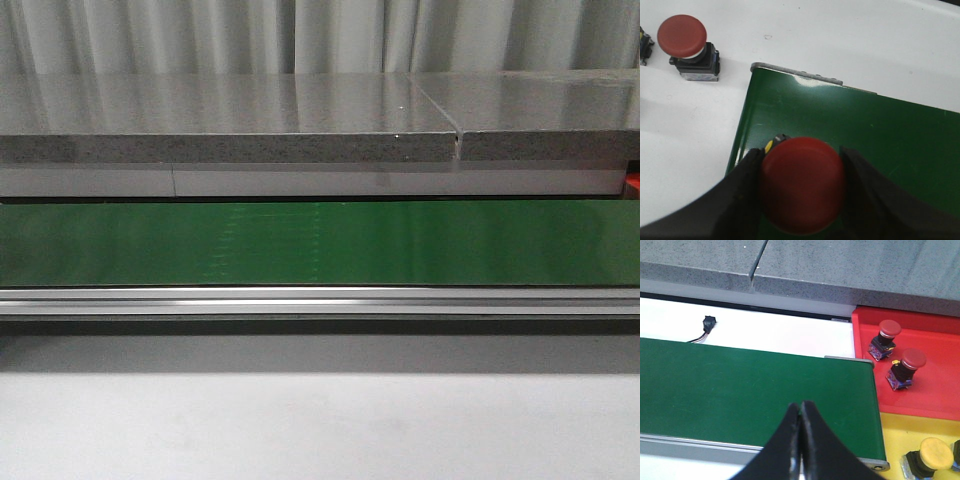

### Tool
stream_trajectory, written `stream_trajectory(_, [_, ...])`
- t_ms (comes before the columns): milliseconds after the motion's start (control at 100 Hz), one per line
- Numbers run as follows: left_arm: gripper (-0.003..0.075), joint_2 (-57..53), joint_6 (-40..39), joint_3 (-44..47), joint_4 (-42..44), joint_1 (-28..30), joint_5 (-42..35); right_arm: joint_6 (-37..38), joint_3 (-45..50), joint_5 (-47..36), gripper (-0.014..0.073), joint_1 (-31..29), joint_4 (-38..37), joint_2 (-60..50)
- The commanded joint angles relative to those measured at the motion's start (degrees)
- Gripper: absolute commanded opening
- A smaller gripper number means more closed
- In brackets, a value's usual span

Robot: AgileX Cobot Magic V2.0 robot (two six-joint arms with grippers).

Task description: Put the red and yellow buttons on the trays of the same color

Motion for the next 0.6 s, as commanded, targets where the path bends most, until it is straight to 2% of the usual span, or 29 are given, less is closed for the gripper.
stream_trajectory(0, [-0.0019, -1.70, 0.19, -1.40, -0.62, -0.57, -3.61, -0.40, -1.56, -3.79, -0.0068, -0.13, 0.37, -0.14])
stream_trajectory(210, [-0.0015, -1.59, 1.42, -0.79, -0.62, -0.57, -2.96, -0.40, -1.56, -3.79, -0.0068, -0.13, 0.37, -0.14])
stream_trajectory(280, [0.0019, -1.59, 1.47, -0.79, -0.62, -0.57, -2.40, -0.40, -1.56, -3.79, -0.0068, -0.13, 0.37, -0.14])
stream_trajectory(380, [0.0116, -1.59, 1.47, -0.79, -0.62, -0.57, -2.24, -0.40, -1.56, -3.79, -0.0068, -0.13, 0.37, -0.14])
stream_trajectory(590, [0.0411, -1.59, 1.47, -0.79, -0.62, -0.57, -1.56, -0.40, -1.56, -3.79, -0.0068, -0.13, 0.37, -0.14])
